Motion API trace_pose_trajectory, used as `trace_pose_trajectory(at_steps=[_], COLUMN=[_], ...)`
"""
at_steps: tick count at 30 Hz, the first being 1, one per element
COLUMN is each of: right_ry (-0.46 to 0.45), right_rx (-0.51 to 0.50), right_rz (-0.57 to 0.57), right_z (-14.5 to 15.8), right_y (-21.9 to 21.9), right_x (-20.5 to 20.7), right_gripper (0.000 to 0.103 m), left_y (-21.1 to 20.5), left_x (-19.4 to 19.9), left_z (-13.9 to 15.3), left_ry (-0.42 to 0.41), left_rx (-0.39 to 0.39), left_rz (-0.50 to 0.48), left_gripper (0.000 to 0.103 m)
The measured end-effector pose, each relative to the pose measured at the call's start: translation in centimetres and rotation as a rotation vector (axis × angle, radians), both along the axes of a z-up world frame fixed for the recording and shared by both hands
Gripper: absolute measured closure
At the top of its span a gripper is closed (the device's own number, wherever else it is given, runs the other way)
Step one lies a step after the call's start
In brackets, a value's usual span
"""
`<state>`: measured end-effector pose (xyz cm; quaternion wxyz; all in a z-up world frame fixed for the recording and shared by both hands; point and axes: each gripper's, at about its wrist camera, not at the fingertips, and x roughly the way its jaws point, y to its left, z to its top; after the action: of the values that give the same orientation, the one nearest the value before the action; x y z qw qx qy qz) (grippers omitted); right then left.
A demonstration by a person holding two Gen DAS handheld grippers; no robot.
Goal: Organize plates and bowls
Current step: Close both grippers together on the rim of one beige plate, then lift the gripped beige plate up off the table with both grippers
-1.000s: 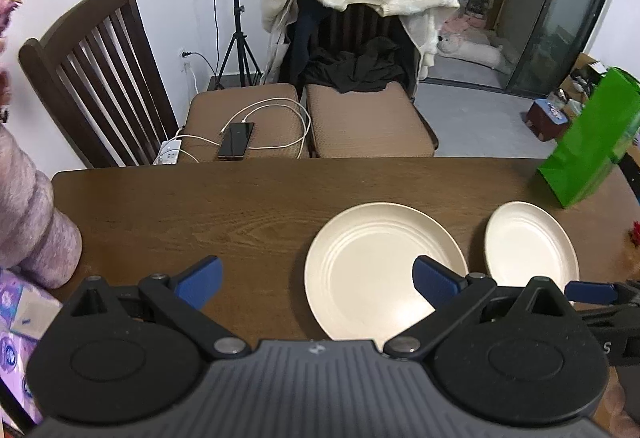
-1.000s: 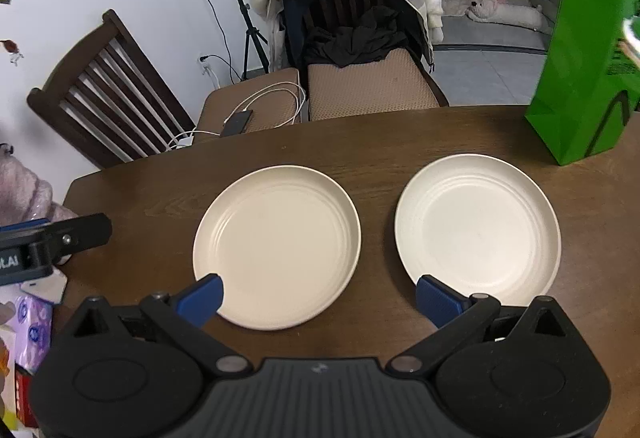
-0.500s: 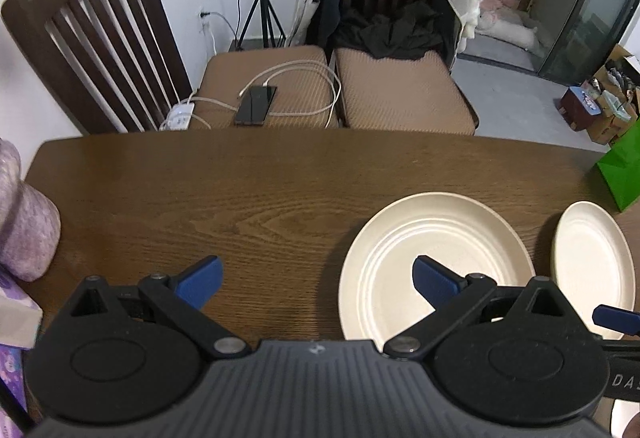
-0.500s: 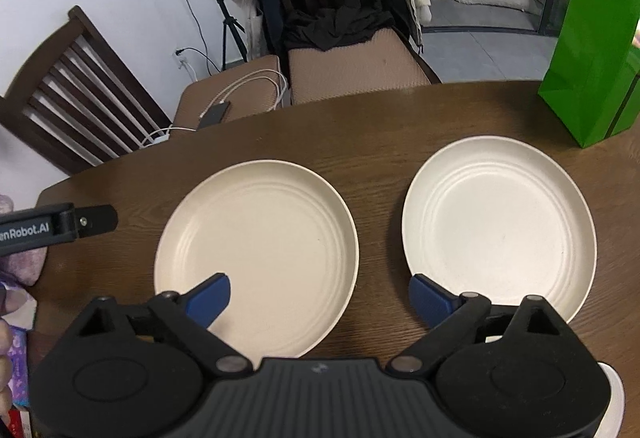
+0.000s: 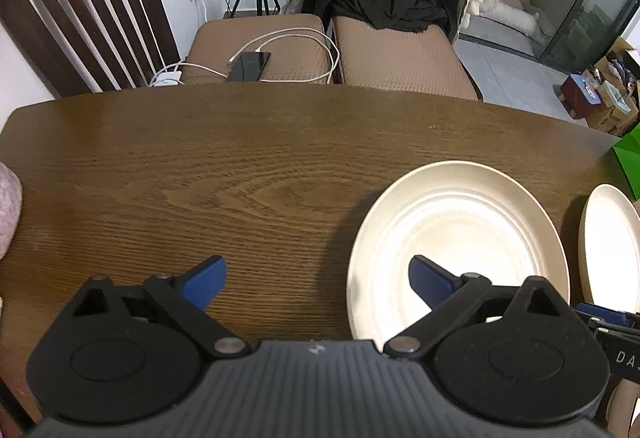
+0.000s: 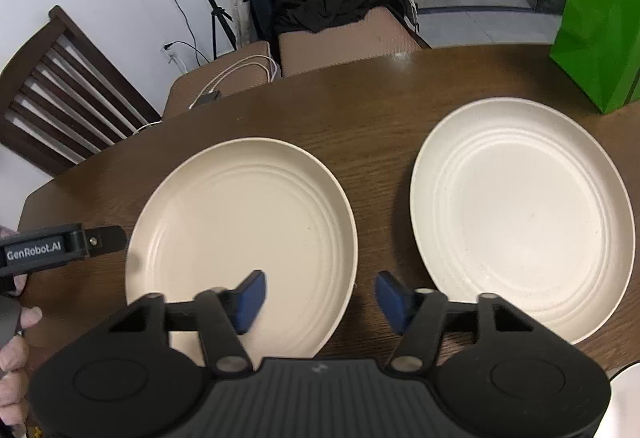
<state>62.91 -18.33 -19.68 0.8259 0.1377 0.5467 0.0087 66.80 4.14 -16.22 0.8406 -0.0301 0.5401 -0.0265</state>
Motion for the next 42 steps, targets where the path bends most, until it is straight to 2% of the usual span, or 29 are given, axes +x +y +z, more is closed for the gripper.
trace_pose_trajectory(at_steps=[4,9,13,15,18,28,42], right_ry=[0.002,-0.006,-0.007,-0.001,0.011,-0.017,-0.072], right_rx=[0.013,-0.001,0.0,0.0,-0.005,-0.07,-0.09], right_rz=[-0.006,-0.021,-0.039,-0.042,-0.04,-0.03,0.022], right_z=[-0.7,-1.3,-1.7,-1.9,-2.4,-2.3,-1.9], right_y=[-0.1,0.0,-0.1,-0.3,-0.2,1.1,1.1], right_x=[0.2,0.2,0.2,0.2,0.2,0.1,-0.8], right_gripper=[0.067,0.077,0.088,0.09,0.094,0.093,0.093], left_y=[-0.1,-0.4,-0.4,-0.4,-0.3,-1.3,-2.1], left_x=[0.2,0.6,1.0,1.1,1.1,0.4,-1.0], left_z=[-1.0,-1.9,-2.7,-3.0,-3.1,-2.8,-1.2], left_ry=[0.021,0.034,0.057,0.054,0.057,0.018,-0.032], left_rx=[-0.015,-0.038,-0.065,-0.077,-0.122,-0.068,-0.008], left_rz=[-0.004,-0.014,-0.022,-0.027,-0.046,-0.086,-0.102], left_gripper=[0.024,0.036,0.057,0.067,0.088,0.089,0.089])
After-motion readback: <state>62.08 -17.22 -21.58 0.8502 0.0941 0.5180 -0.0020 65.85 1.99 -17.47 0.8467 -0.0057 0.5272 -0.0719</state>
